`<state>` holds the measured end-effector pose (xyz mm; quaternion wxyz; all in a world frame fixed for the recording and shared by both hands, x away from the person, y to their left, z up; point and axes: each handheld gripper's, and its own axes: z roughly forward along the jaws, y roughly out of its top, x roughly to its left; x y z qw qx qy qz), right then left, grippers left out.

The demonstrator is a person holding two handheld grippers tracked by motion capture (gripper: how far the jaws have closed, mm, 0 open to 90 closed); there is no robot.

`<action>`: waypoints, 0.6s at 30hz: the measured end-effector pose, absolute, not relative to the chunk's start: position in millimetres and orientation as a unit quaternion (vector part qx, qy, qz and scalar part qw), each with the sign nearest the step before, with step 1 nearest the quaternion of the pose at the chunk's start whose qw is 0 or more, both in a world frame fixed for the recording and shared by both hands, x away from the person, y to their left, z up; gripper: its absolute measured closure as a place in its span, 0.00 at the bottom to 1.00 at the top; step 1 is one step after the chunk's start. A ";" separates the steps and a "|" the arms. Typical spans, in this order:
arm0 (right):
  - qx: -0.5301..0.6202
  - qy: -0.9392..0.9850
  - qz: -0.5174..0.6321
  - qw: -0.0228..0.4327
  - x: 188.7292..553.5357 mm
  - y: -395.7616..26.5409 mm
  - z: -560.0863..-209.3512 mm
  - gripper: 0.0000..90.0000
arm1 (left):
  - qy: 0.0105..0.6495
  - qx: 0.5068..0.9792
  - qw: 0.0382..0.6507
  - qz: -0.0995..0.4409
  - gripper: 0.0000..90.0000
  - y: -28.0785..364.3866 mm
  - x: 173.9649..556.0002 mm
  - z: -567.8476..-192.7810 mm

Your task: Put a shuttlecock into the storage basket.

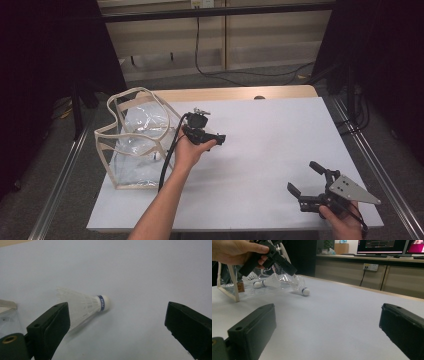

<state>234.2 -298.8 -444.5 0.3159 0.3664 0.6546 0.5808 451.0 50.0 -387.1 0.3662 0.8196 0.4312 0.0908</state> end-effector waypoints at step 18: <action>0.366 0.655 0.582 0.313 235.1 -298.6 -445.0 0.01 | 0.449 0.815 0.348 0.112 0.08 46.2 462.6 -403.8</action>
